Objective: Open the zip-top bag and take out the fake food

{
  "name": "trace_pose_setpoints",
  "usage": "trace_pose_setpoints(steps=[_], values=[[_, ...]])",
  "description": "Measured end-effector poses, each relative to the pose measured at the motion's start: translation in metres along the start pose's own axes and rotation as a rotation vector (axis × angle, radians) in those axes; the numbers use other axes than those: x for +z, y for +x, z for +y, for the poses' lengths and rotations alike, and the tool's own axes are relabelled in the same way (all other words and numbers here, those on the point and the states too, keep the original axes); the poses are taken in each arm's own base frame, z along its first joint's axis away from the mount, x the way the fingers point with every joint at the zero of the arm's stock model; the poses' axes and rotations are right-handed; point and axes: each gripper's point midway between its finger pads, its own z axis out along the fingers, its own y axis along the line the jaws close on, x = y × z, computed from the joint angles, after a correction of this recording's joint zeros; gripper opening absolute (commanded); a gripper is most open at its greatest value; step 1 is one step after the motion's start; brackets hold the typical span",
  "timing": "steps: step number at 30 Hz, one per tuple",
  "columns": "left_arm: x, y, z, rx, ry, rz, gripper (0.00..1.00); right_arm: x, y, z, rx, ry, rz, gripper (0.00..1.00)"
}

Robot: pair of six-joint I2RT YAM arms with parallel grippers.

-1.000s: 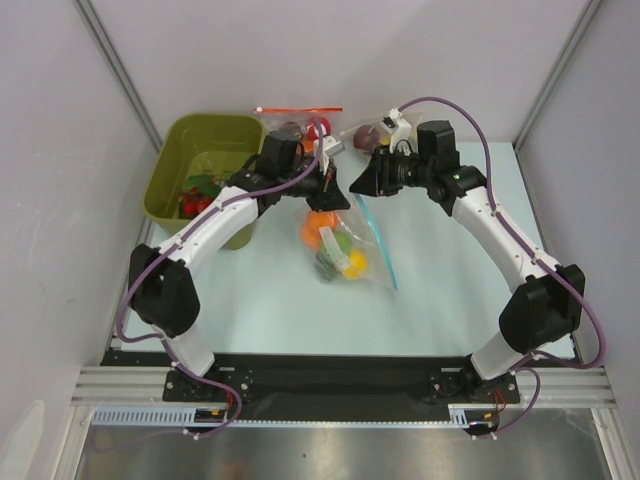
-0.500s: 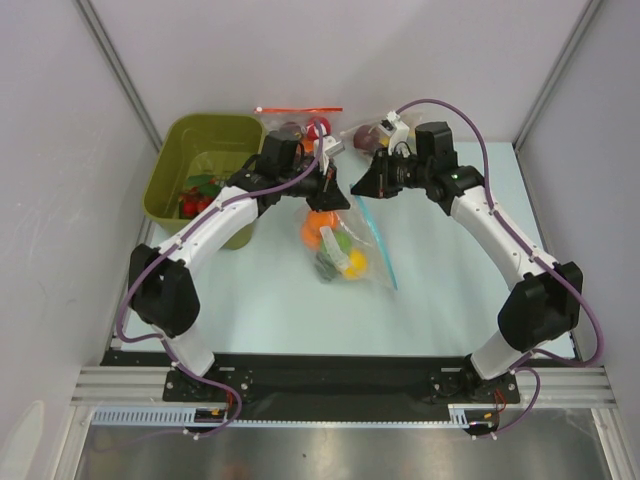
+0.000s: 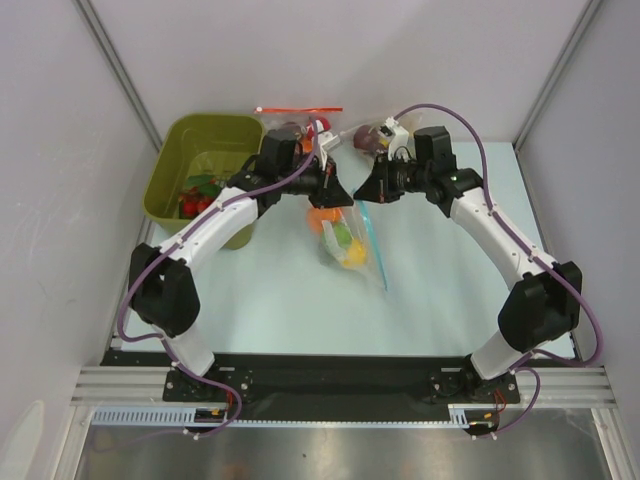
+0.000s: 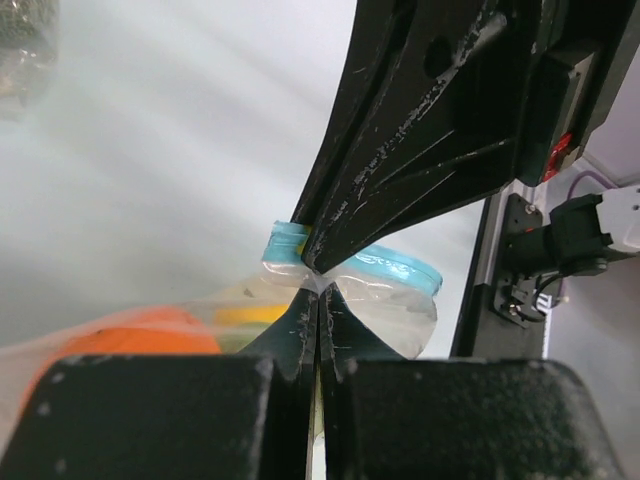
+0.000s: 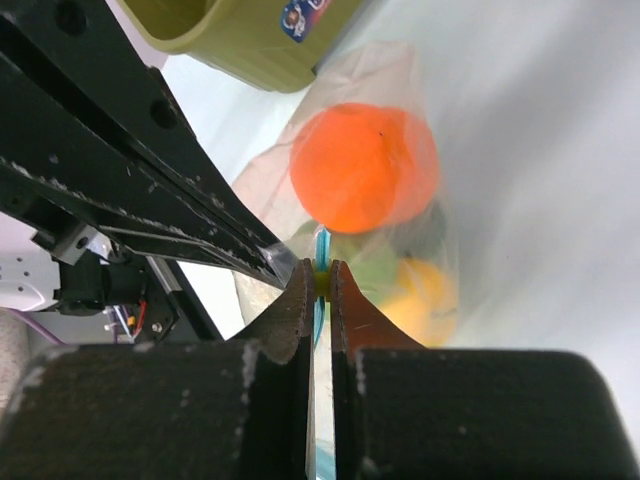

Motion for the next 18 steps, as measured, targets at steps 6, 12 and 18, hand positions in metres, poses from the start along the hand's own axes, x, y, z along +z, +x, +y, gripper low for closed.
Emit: trace_pose_setpoints(steps=[6, 12, 18], values=[[-0.002, 0.000, 0.002, -0.042, 0.014, -0.014, 0.00, -0.001, 0.012, -0.008, 0.008, 0.031, 0.016, 0.00], [-0.002, -0.001, 0.004, -0.041, 0.003, -0.016, 0.00, -0.007, 0.013, -0.006, 0.004, 0.044, 0.006, 0.00], [-0.003, 0.000, 0.007, -0.016, -0.006, -0.015, 0.45, -0.013, 0.012, -0.002, 0.005, 0.039, 0.002, 0.00]])
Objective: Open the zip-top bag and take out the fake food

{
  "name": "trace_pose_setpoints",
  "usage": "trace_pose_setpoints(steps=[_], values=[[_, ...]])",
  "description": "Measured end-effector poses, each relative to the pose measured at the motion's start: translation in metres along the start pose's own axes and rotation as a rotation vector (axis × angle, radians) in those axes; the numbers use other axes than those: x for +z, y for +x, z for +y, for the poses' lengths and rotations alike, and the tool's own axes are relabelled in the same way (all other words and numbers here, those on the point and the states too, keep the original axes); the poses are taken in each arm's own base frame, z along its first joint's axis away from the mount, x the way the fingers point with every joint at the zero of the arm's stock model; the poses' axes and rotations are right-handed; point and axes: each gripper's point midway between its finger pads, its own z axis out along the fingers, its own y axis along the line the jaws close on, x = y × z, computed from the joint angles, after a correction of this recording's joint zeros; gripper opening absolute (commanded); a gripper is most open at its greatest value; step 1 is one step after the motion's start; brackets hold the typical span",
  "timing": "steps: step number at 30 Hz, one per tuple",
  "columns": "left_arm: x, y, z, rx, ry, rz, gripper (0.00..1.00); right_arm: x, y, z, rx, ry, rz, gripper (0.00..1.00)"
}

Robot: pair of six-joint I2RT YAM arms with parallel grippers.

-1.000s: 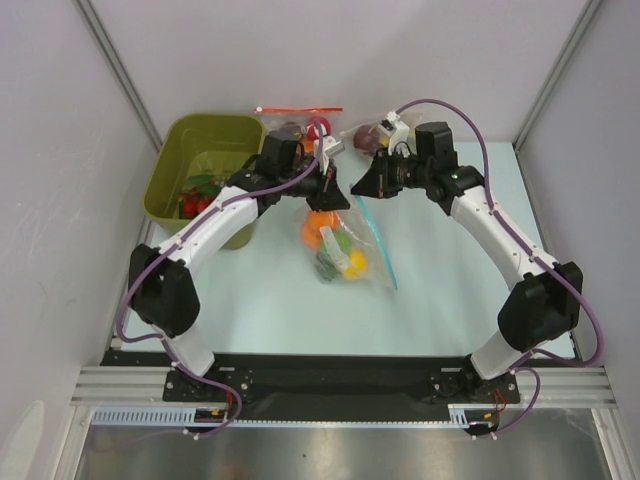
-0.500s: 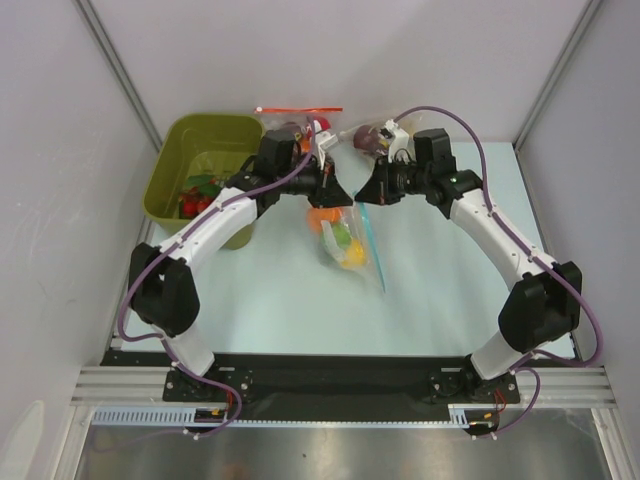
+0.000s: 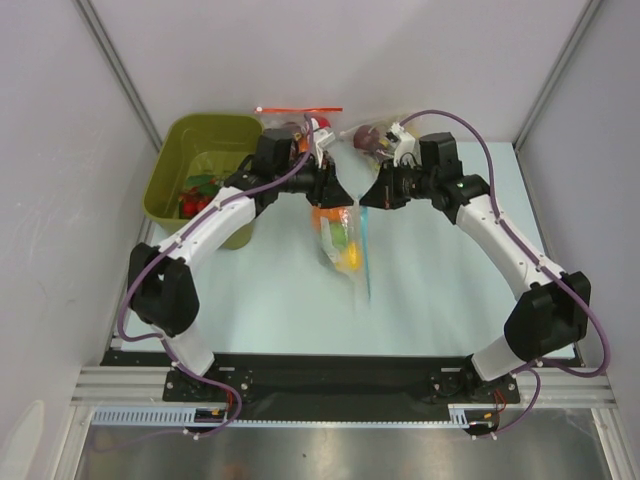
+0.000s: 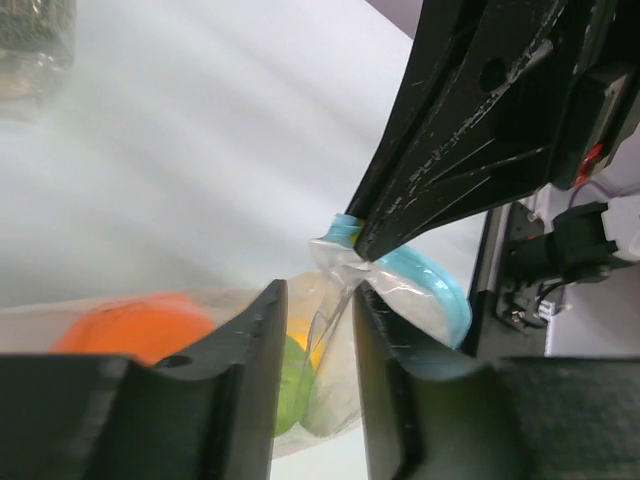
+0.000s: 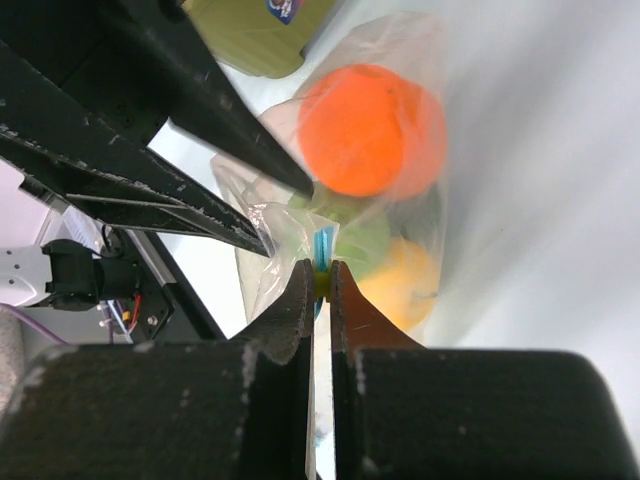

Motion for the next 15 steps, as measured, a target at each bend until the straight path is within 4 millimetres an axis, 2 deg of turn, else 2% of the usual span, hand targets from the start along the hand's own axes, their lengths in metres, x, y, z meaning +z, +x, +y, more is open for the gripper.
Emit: trace_pose_setpoints(steps=[1, 4, 11, 15], values=[[0.000, -0.001, 0.001, 0.002, 0.000, -0.003, 0.54, -0.001, 0.001, 0.000, 0.003, -0.004, 0.003, 0.00], [-0.002, -0.005, 0.000, 0.012, 0.014, -0.015, 0.60, -0.002, 0.002, 0.002, 0.013, -0.023, 0.011, 0.00], [-0.004, -0.020, -0.011, 0.052, 0.075, -0.039, 0.62, -0.005, 0.005, 0.007, 0.029, -0.070, 0.024, 0.00], [-0.001, -0.022, -0.016, 0.059, 0.128, -0.035, 0.63, -0.014, 0.000, 0.007, 0.050, -0.098, 0.008, 0.00]])
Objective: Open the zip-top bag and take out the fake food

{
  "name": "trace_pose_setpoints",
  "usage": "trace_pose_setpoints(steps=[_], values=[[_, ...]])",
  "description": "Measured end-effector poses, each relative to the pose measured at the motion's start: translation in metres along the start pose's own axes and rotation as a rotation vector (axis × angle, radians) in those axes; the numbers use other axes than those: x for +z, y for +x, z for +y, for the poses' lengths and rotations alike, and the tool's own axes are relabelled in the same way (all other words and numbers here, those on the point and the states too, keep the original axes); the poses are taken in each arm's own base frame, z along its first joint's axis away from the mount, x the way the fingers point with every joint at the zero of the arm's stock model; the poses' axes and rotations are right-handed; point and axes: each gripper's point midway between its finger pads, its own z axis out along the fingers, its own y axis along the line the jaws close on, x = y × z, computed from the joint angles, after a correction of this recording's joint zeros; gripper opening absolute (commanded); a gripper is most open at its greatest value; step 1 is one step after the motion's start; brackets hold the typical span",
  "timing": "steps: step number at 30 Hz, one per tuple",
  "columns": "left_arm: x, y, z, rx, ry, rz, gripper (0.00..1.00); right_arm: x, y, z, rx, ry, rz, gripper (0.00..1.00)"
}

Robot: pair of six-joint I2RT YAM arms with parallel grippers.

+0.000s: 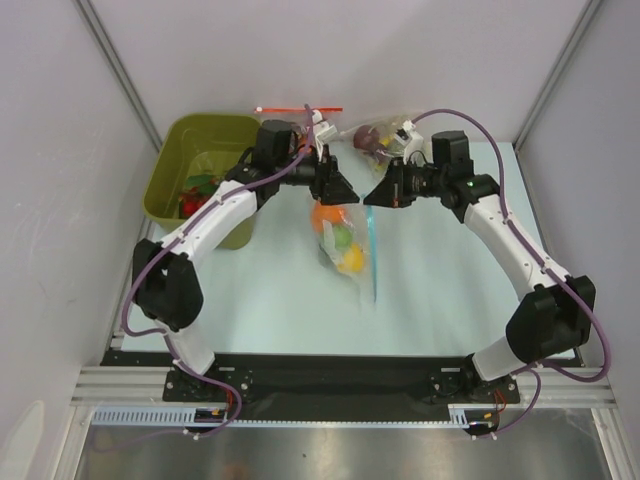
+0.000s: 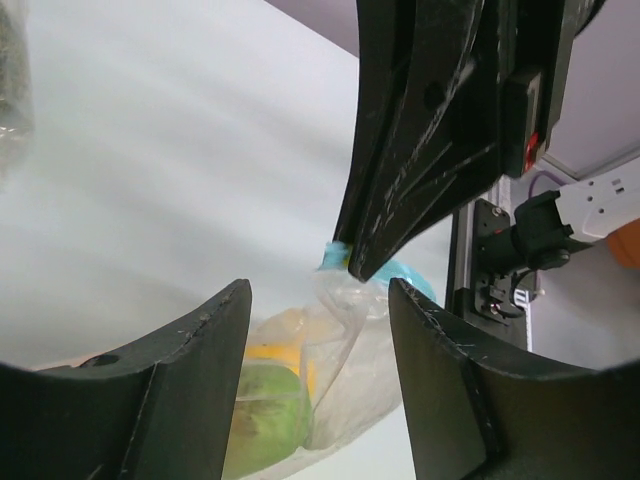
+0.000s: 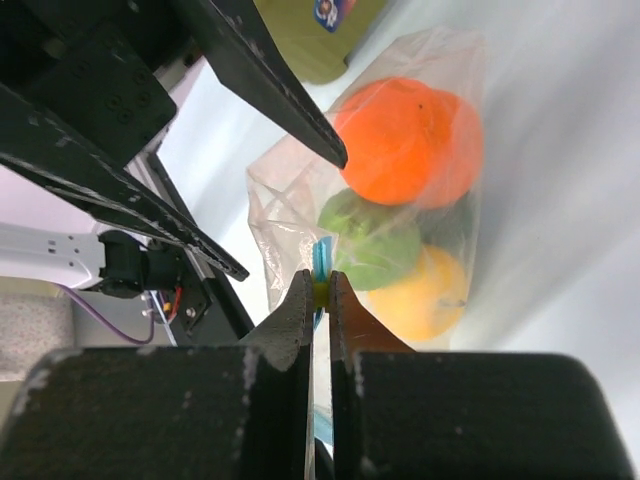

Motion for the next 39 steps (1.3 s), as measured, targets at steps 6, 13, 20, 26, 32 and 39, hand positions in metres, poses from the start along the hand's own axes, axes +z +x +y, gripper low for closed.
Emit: trace_pose_setpoints(steps=[6, 13, 20, 26, 32, 39], values=[[0.005, 0.006, -0.006, -0.006, 0.061, 0.019, 0.64, -0.014, -0.012, 0.003, 0.004, -0.029, -0.041, 0.00], [0.014, 0.008, -0.012, -0.007, 0.105, 0.034, 0.64, -0.018, -0.016, 0.012, 0.008, -0.074, -0.050, 0.00], [0.025, 0.012, -0.022, -0.009, 0.143, 0.049, 0.42, -0.018, -0.015, 0.017, 0.009, -0.101, -0.044, 0.00], [0.026, 0.010, -0.030, -0.009, 0.178, 0.045, 0.12, -0.020, -0.016, 0.014, 0.008, -0.093, -0.049, 0.00], [0.027, 0.009, -0.032, -0.025, 0.188, 0.045, 0.00, -0.020, -0.016, 0.011, -0.009, -0.088, -0.049, 0.00], [0.029, 0.008, -0.030, -0.049, 0.188, 0.034, 0.00, -0.021, -0.016, 0.008, -0.033, -0.082, -0.052, 0.00]])
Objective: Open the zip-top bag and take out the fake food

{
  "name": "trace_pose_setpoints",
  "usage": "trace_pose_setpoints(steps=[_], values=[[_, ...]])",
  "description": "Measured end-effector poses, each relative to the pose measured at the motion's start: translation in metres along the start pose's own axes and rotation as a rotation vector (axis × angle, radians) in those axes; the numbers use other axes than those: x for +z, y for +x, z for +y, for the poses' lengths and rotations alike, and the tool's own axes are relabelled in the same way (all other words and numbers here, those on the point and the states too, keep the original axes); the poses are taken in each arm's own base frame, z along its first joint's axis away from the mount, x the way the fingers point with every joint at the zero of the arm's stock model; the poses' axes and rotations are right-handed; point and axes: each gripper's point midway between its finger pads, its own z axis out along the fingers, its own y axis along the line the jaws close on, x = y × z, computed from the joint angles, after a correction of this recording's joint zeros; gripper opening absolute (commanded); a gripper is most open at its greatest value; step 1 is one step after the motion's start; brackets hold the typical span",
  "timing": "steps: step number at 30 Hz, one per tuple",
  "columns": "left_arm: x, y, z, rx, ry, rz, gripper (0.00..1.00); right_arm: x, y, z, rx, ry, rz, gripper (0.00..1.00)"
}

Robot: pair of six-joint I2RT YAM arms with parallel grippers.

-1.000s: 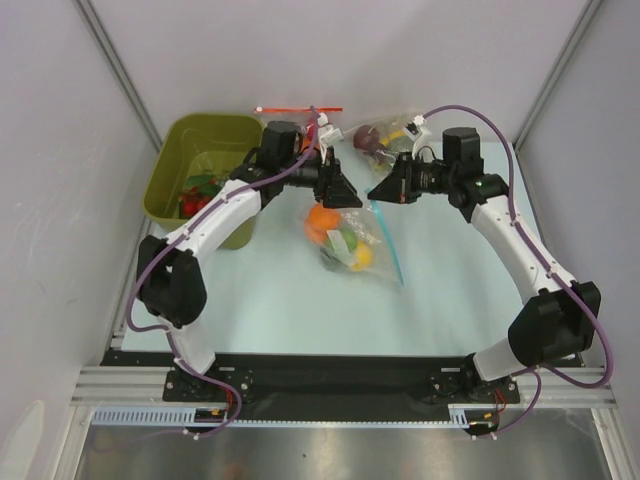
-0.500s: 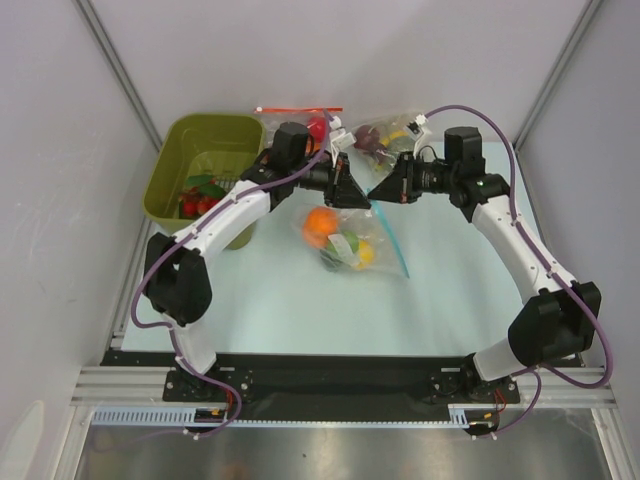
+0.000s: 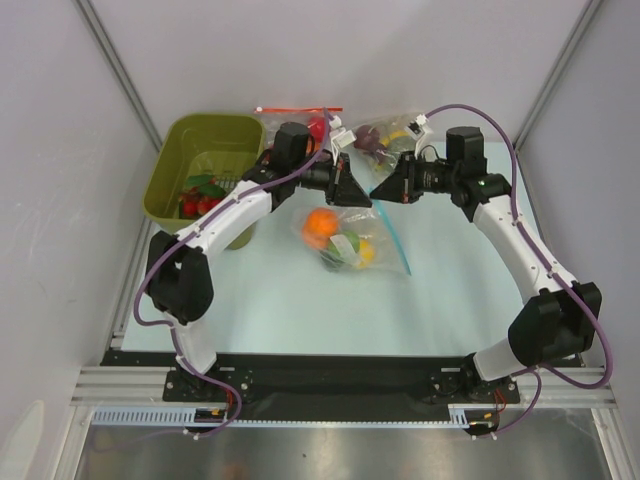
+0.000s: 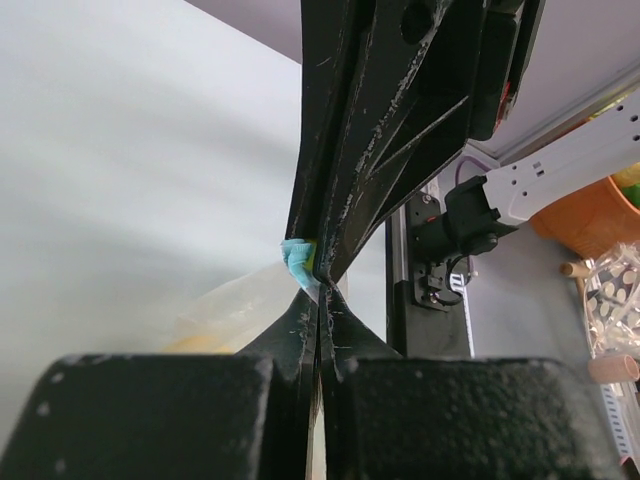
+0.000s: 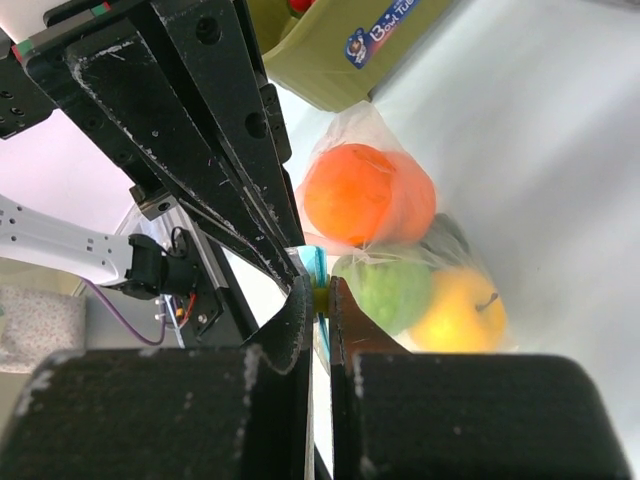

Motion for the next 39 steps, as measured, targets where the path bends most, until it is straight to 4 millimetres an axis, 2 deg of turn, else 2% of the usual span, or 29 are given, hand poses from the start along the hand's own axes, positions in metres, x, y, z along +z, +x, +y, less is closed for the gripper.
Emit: trace_pose_setpoints(steps=[25, 31, 39], values=[[-0.007, -0.008, 0.016, -0.030, -0.052, -0.041, 0.00, -0.005, 0.010, -0.009, -0.028, 0.015, 0.019, 0.00], [-0.013, -0.009, 0.028, -0.031, -0.091, -0.059, 0.00, -0.005, 0.022, -0.013, 0.001, 0.025, 0.045, 0.00], [-0.034, -0.017, 0.053, -0.021, -0.225, -0.101, 0.00, -0.006, 0.033, -0.015, 0.037, 0.032, 0.079, 0.00]])
